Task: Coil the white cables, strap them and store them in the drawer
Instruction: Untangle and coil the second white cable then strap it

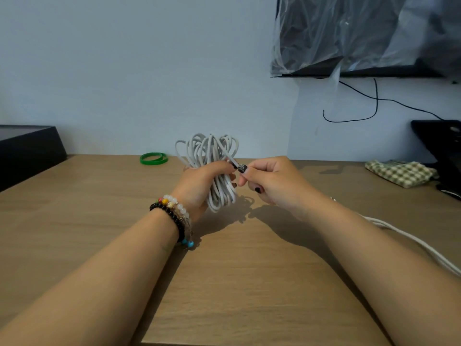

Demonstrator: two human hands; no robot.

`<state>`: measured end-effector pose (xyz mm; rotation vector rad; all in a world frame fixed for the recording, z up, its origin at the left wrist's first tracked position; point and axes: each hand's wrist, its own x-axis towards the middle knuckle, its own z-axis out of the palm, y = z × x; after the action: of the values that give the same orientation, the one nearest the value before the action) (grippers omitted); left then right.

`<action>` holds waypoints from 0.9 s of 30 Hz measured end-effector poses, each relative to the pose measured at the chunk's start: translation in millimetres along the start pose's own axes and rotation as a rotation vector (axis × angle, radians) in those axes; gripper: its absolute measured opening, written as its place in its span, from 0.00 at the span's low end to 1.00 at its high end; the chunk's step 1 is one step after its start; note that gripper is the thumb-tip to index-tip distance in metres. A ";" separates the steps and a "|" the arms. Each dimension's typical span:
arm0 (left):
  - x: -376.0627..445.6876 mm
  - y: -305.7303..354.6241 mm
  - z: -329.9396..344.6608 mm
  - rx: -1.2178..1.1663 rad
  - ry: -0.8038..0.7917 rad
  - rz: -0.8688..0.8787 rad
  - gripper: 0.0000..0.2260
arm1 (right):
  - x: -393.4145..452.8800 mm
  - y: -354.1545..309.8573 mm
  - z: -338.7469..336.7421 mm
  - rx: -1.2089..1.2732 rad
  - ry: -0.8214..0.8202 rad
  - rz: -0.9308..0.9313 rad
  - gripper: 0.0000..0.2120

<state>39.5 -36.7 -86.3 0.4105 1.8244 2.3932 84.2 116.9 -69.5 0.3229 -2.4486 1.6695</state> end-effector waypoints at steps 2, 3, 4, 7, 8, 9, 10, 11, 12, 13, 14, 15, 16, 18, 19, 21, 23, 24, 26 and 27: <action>0.8 0.2 -1.7 -0.023 -0.029 -0.020 0.12 | -0.7 -0.6 1.5 0.012 -0.022 0.013 0.16; 0.7 0.2 -1.9 -0.034 -0.047 -0.028 0.12 | -1.1 -1.2 1.7 0.020 -0.030 0.019 0.16; 0.2 0.2 -1.8 -0.041 -0.063 -0.029 0.12 | -1.3 -1.7 1.4 0.027 -0.034 0.024 0.16; -1.5 1.3 -1.9 -0.056 -0.118 -0.028 0.11 | -2.1 -3.8 -0.2 0.043 -0.036 0.033 0.16; -1.4 1.5 -2.3 -0.056 -0.133 -0.032 0.11 | -2.2 -4.0 -0.6 0.051 -0.033 0.038 0.16; -1.4 1.7 -2.8 -0.054 -0.147 -0.038 0.11 | -2.3 -4.0 -0.9 0.060 -0.029 0.046 0.16; -1.4 1.7 -3.3 -0.047 -0.161 -0.040 0.11 | -2.3 -3.7 -0.9 0.068 -0.027 0.054 0.16; -1.3 1.3 -3.7 -0.038 -0.173 -0.037 0.11 | -2.4 -3.6 -0.8 0.075 -0.027 0.059 0.16; -1.1 0.9 -3.9 -0.033 -0.182 -0.030 0.11 | -2.2 -3.4 -0.6 0.081 -0.027 0.063 0.16; -0.9 0.5 -4.1 -0.036 -0.188 -0.023 0.11 | -2.4 -3.3 -0.5 0.086 -0.027 0.066 0.16; -0.7 0.4 -4.1 -0.045 -0.196 -0.017 0.11 | -2.3 -3.2 -0.3 0.090 -0.025 0.068 0.16; -0.5 0.2 -4.1 -0.054 -0.206 -0.012 0.11 | -2.2 -3.1 0.2 0.094 -0.025 0.070 0.16; -0.1 0.1 -4.1 -0.062 -0.220 -0.007 0.11 | -2.3 -3.2 0.8 0.097 -0.029 0.073 0.16; -0.1 0.4 -3.9 -0.083 -0.244 -0.003 0.10 | -3.1 -3.8 1.8 0.085 -0.043 0.085 0.16; 0.2 0.3 -4.1 -0.095 -0.251 -0.005 0.09 | -3.6 -4.4 1.7 0.067 -0.049 0.093 0.15; 1.5 -0.8 -4.2 -0.094 -0.258 -0.004 0.08 | -4.1 -5.1 0.2 0.003 -0.055 0.109 0.16; 3.1 -2.4 -5.1 -0.082 -0.259 -0.001 0.08 | -4.0 -5.3 -0.8 -0.040 -0.055 0.118 0.16; 3.6 -2.8 -5.2 -0.089 -0.260 -0.002 0.08 | -3.8 -5.2 -0.6 -0.035 -0.054 0.119 0.16; 3.6 -2.8 -4.4 -0.112 -0.238 0.004 0.09 | -3.4 -4.9 0.7 -0.009 -0.047 0.110 0.16; 3.6 -2.9 -3.5 -0.115 -0.205 0.016 0.10 | -3.2 -4.5 1.6 -0.010 -0.041 0.102 0.16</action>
<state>34.8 -38.2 -89.4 0.6341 1.5948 2.3525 88.5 114.0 -66.8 0.2371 -2.5425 1.7060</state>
